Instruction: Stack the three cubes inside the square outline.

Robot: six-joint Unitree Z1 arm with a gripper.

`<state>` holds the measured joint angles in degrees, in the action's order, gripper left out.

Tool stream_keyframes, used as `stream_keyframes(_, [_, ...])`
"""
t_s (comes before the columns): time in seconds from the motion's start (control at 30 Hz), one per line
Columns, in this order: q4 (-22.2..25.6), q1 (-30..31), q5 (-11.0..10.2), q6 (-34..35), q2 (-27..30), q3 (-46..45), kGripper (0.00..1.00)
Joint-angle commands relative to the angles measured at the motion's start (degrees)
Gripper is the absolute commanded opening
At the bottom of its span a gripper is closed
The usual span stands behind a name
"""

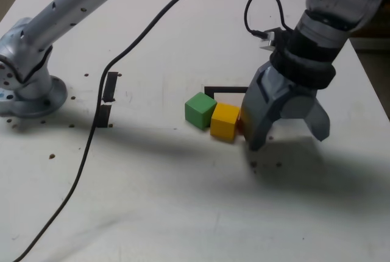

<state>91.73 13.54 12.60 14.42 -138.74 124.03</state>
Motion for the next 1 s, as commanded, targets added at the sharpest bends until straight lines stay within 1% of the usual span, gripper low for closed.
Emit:
stream_keyframes(0.0, [0.4,-0.3,0.1,-0.1,0.8,-0.8,0.99])
stream_keyframes(0.27, [-0.4,-0.8,0.1,-0.1,2.5,-4.0,1.0])
stream_keyframes(0.7, [-2.5,-1.9,0.0,-0.5,2.8,-6.0,1.0])
stream_keyframes(0.83, [-2.1,-2.6,-0.5,-1.4,3.0,-6.4,1.0])
stream_keyframes(0.97, [-2.0,-3.0,-1.6,-1.9,3.4,-6.8,1.0])
